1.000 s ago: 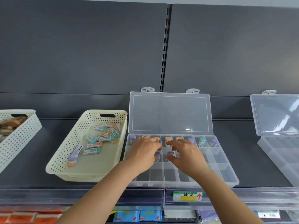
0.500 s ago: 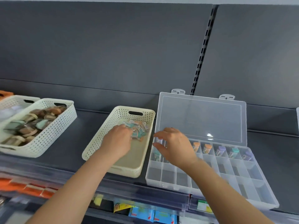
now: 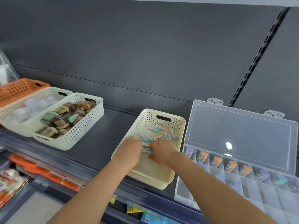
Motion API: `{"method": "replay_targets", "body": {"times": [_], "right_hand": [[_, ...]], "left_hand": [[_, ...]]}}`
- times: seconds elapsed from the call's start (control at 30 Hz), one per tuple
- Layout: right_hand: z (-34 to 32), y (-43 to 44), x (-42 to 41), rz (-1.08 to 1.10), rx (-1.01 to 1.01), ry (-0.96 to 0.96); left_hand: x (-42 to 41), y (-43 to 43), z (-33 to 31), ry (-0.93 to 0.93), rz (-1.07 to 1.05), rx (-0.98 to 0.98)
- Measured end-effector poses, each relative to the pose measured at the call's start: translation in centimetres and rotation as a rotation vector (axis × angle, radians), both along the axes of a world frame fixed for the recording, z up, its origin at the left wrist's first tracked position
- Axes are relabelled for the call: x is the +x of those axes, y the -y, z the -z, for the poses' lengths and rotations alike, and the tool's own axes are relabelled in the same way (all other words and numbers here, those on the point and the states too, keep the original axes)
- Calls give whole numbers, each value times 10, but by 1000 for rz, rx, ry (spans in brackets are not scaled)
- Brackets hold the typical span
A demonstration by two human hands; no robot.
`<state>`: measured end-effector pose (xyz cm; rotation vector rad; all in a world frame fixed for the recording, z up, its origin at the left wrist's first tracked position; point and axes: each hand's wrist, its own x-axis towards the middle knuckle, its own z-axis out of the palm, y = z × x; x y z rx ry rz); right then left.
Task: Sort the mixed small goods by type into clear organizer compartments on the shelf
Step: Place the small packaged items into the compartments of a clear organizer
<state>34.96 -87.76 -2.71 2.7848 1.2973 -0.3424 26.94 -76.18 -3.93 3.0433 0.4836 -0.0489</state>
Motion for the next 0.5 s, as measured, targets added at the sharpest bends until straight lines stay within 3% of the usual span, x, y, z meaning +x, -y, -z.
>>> {"method": "replay_targets", "body": {"times": [0.27,0.5], "right_hand": [[6,-14,7,149,50,-35],[-10,2,10,225,213,-29]], "left_hand": [[6,-3,-3,5,-3,1],[7,-3,-20,246,31,-182]]}}
